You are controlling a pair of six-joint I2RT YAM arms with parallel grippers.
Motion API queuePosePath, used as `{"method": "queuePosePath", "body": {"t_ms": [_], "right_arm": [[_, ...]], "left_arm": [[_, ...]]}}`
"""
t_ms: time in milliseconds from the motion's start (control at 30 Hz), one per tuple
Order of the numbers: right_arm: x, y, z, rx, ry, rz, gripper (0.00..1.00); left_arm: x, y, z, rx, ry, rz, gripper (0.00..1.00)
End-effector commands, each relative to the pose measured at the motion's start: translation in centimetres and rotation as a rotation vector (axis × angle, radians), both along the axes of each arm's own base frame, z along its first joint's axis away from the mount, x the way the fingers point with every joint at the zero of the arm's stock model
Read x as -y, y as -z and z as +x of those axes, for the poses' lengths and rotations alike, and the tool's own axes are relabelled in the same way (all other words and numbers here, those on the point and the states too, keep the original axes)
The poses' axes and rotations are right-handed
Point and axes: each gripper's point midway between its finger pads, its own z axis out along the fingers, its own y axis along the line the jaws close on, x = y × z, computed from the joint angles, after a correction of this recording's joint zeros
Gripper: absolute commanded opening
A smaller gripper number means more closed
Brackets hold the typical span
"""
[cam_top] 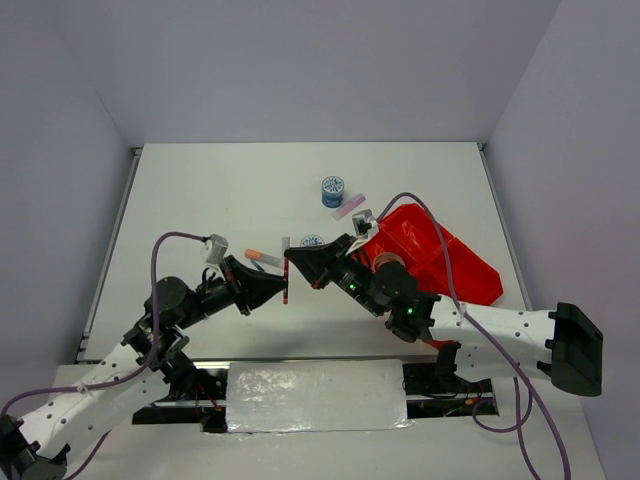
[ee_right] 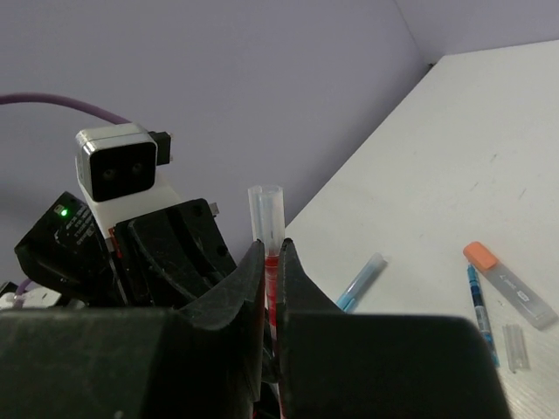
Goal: Sort the stationery into containers
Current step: Close the pen cap on the pen.
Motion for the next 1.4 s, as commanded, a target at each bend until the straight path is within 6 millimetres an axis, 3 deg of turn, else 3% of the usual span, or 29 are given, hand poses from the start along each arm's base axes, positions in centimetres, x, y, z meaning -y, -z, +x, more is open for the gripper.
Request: {"method": "queuePosePath", "body": {"t_ms": [0,200,367,533,800,1000,1267,1367], "right_arm": [[-1.3,0.9,-2.8,0.036,-0.143,-0.052,0.07],[-0.9,-0.5,-3.0,0.070,-0.147,-0.049,0.17],[-1.4,-0.5,-3.8,0.083,-0.190,-0.046,0.23],[-1.9,-0.2,-4.1,0.094,-0.208,-0.054,0.37],[-2.1,-1.1,-4.0,0.127,-0.205,-0.049,0.36],[-1.8,-2.2,-3.7,0.158,-0.184,-0.044,0.28],[-1.2,-3.1,-3.7,0.183,-0.165,-0.041,0.29],[-1.3,-2.9,-3.8,0.186,-0.172,-0.048,0.19]], "left_arm": [[-0.5,-5.6,-0.9,0.256,0.010,-0.094,0.00],[-0.8,-5.5,-1.7,0.306,0.029,-0.081,0.00],[-1.2,-5.5,-1.8,0.302,0.011,-0.090,0.00],[-1.0,-5.4,-1.8,0.298,0.022,-0.086,0.00],[-0.5,-5.0,-2.2,0.296,0.062,-0.076,0.00],[-0.1,-4.2,-2.4,0.283,0.094,-0.062,0.00],[0.1,-3.3,-2.4,0.260,0.109,-0.045,0.00],[0.2,-3.2,-2.4,0.256,0.108,-0.046,0.00]]}}
